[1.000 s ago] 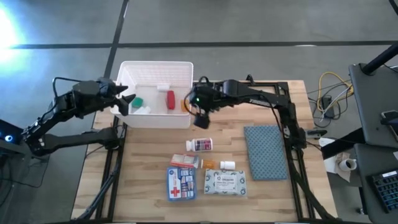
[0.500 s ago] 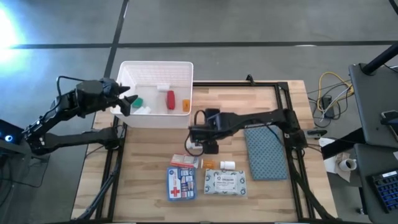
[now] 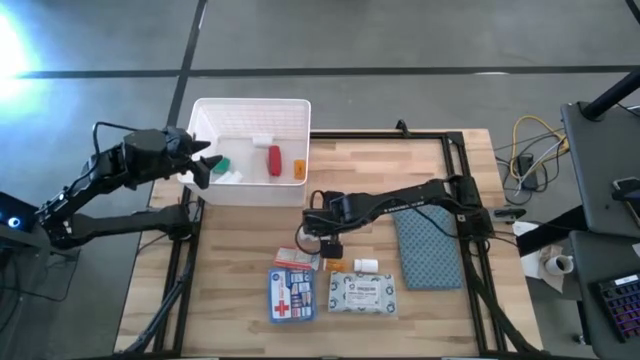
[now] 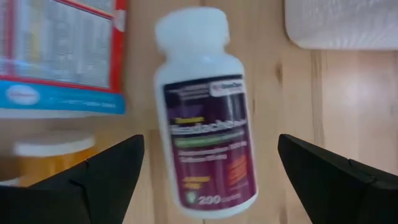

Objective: Pick & place medical supplies in basket/bin
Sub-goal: Put the white purple pill bottle into the white bin

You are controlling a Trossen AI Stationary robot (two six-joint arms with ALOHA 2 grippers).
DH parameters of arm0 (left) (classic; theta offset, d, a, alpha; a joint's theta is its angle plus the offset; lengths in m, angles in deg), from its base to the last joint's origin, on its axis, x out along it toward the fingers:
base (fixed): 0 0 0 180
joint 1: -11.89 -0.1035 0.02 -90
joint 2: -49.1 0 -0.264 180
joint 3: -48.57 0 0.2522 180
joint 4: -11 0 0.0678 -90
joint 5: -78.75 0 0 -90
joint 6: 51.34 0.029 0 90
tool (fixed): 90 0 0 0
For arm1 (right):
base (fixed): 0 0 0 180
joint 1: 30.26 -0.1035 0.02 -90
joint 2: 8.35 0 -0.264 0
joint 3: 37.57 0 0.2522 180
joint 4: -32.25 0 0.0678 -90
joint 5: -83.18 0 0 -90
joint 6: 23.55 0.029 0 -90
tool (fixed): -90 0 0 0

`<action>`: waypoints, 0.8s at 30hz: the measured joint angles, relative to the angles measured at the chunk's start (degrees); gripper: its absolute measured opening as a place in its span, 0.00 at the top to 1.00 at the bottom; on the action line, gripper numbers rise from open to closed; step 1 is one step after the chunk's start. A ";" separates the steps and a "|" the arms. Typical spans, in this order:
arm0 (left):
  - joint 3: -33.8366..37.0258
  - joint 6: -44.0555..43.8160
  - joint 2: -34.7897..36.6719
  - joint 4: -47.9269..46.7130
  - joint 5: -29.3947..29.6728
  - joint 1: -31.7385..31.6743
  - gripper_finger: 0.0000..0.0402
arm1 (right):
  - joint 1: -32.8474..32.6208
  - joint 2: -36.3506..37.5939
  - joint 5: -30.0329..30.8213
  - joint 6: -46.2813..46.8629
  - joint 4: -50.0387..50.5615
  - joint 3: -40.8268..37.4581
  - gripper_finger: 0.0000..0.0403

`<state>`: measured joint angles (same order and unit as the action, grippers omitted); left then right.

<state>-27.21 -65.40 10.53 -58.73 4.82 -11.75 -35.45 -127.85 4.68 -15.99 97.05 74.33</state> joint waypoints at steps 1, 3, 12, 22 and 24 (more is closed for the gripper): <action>0.00 0.00 0.00 -0.48 0.00 0.00 0.35 | 0.31 0.00 -0.03 0.84 -0.72 -0.95 0.10; 0.02 0.03 0.00 -0.71 0.00 0.00 0.35 | 0.97 0.00 -0.02 2.24 -2.12 -2.79 0.10; 0.07 1.31 0.00 -0.66 0.02 0.01 0.35 | 1.66 0.00 -3.03 2.23 -17.70 -10.98 0.10; 0.07 1.31 -0.02 -0.63 0.07 -0.01 0.35 | 2.19 -0.02 -3.86 5.79 -19.00 -13.28 0.17; 0.07 1.31 -0.02 -0.61 0.07 -0.01 0.35 | 2.20 -0.02 -4.22 5.94 -19.29 -13.93 0.18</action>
<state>-27.15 -64.09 10.51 -59.34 4.89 -11.77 -33.25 -127.87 0.46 -10.06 77.76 60.40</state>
